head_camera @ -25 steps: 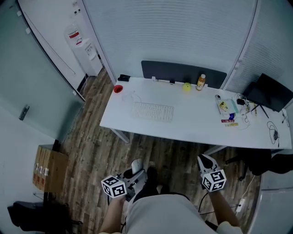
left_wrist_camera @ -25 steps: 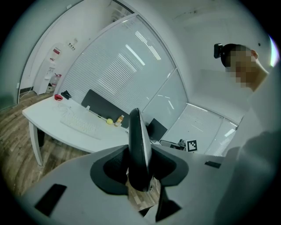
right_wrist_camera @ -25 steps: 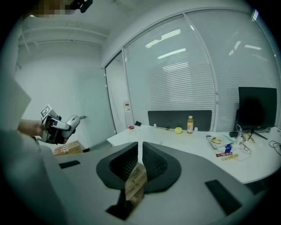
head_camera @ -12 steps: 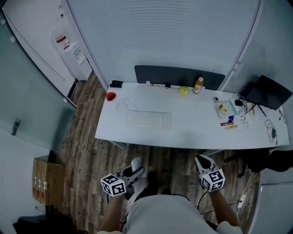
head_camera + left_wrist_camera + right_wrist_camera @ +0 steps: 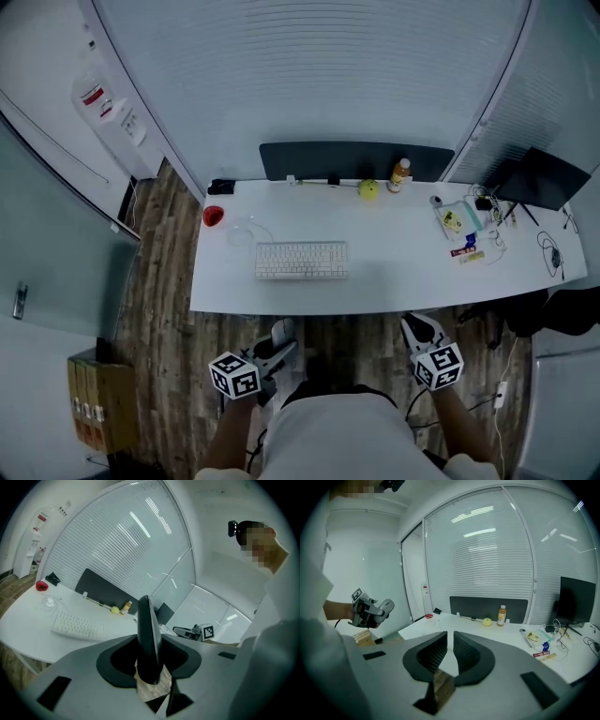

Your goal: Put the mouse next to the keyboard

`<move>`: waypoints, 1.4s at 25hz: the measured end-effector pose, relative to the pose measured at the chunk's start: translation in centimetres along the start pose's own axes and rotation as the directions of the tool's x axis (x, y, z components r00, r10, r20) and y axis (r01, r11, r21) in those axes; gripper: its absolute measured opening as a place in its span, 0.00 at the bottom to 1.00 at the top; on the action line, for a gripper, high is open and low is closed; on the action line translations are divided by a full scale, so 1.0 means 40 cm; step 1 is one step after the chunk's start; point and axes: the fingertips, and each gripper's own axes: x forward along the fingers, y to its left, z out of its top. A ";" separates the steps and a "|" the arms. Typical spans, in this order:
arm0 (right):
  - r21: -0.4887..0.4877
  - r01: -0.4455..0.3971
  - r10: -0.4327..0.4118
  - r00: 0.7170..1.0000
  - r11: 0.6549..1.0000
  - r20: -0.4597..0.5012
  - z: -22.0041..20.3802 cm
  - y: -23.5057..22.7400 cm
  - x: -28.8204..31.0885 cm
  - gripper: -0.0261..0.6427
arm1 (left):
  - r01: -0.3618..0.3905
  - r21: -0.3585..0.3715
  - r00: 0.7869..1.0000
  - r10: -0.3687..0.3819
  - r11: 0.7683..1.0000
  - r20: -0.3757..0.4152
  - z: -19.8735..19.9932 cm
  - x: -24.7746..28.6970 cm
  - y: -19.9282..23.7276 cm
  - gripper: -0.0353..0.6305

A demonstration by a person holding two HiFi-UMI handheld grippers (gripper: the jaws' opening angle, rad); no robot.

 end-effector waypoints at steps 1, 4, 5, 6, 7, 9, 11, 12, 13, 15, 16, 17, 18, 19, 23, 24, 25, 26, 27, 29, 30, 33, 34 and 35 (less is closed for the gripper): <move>0.001 0.008 -0.008 1.000 1.000 -0.003 0.004 0.000 0.007 0.11 | 0.009 0.001 1.000 -0.009 1.000 -0.006 0.010 0.005 0.010 0.27; 0.007 0.030 -0.030 1.000 1.000 -0.011 0.012 -0.004 0.029 0.11 | 0.036 0.008 0.999 -0.035 0.999 -0.026 0.036 0.022 0.040 0.27; 0.010 0.037 -0.037 0.999 0.999 -0.014 0.014 -0.006 0.036 0.11 | 0.043 0.010 0.999 -0.043 0.999 -0.033 0.042 0.029 0.050 0.27; 0.014 0.045 -0.045 0.999 0.999 -0.017 0.014 -0.006 0.040 0.11 | 0.050 0.010 0.998 -0.050 0.999 -0.040 0.045 0.035 0.059 0.27; 0.018 0.053 -0.052 0.998 0.998 -0.020 0.013 -0.006 0.042 0.11 | 0.056 0.008 0.997 -0.056 0.998 -0.048 0.047 0.041 0.066 0.27; 0.027 0.067 -0.066 0.998 0.997 -0.026 0.011 -0.008 0.043 0.11 | 0.067 0.002 0.996 -0.067 0.998 -0.064 0.048 0.054 0.077 0.27; 0.040 0.081 -0.080 0.996 0.996 -0.031 0.008 -0.017 0.044 0.11 | 0.076 -0.002 0.994 -0.076 0.997 -0.077 0.051 0.070 0.085 0.27; 0.049 0.088 -0.087 0.996 0.995 -0.034 0.006 -0.023 0.044 0.11 | 0.080 -0.004 0.993 -0.080 0.997 -0.084 0.052 0.078 0.088 0.27; 0.056 0.095 -0.093 0.995 0.994 -0.037 0.004 -0.029 0.044 0.11 | 0.084 -0.006 0.992 -0.084 0.996 -0.092 0.052 0.086 0.091 0.27; 0.067 0.105 -0.102 0.994 0.992 -0.042 0.000 -0.040 0.044 0.11 | 0.090 -0.010 0.990 -0.090 0.996 -0.105 0.052 0.103 0.095 0.27; 0.071 0.108 -0.105 0.993 0.992 -0.044 -0.002 -0.045 0.045 0.11 | 0.092 -0.011 0.990 -0.093 0.996 -0.111 0.051 0.112 0.096 0.27; 0.075 0.112 -0.108 0.993 0.991 -0.046 -0.005 -0.051 0.046 0.11 | 0.095 -0.013 0.989 -0.096 0.995 -0.115 0.052 0.122 0.096 0.27; 0.079 0.115 -0.111 0.993 0.990 -0.049 -0.007 -0.058 0.048 0.11 | 0.098 -0.014 0.988 -0.099 0.995 -0.119 0.052 0.132 0.096 0.27; 0.084 0.117 -0.113 0.992 0.989 -0.053 -0.010 -0.066 0.051 0.11 | 0.100 -0.016 0.987 -0.101 0.995 -0.123 0.052 0.143 0.096 0.27; 0.093 0.109 -0.104 0.993 0.990 -0.057 -0.008 -0.103 0.070 0.11 | 0.102 -0.021 0.986 -0.103 0.995 -0.132 0.057 0.192 0.095 0.27; 0.092 0.103 -0.098 0.994 0.990 -0.057 -0.005 -0.115 0.077 0.11 | 0.099 -0.021 0.986 -0.101 0.995 -0.132 0.059 0.206 0.095 0.27; 0.091 0.096 -0.091 0.994 0.991 -0.057 -0.003 -0.128 0.085 0.11 | 0.096 -0.023 0.986 -0.098 0.995 -0.132 0.061 0.222 0.095 0.27; 0.090 0.088 -0.083 0.995 0.992 -0.059 -0.001 -0.142 0.093 0.11 | 0.091 -0.026 0.987 -0.093 0.996 -0.132 0.062 0.239 0.096 0.27; 0.089 0.080 -0.074 0.995 0.993 -0.062 0.000 -0.157 0.102 0.11 | 0.085 -0.030 0.988 -0.088 0.996 -0.131 0.062 0.256 0.096 0.27; 0.088 0.062 -0.056 0.996 0.994 -0.070 0.003 -0.191 0.120 0.11 | 0.072 -0.042 0.989 -0.077 0.997 -0.129 0.061 0.296 0.096 0.27; 0.089 0.052 -0.046 0.996 0.995 -0.074 0.005 -0.209 0.130 0.11 | 0.066 -0.047 0.989 -0.071 0.997 -0.128 0.062 0.317 0.097 0.27; 0.088 0.021 -0.013 0.996 0.996 -0.089 0.008 -0.255 0.162 0.11 | 0.047 -0.055 0.990 -0.054 0.997 -0.132 0.058 0.377 0.099 0.27; 0.087 0.009 0.000 0.995 0.996 -0.096 0.008 -0.268 0.172 0.11 | 0.040 -0.061 0.990 -0.047 0.997 -0.135 0.054 0.397 0.100 0.27; 0.085 -0.005 0.014 0.995 0.996 -0.103 0.006 -0.280 0.181 0.11 | 0.032 -0.068 0.990 -0.041 0.997 -0.137 0.049 0.416 0.101 0.27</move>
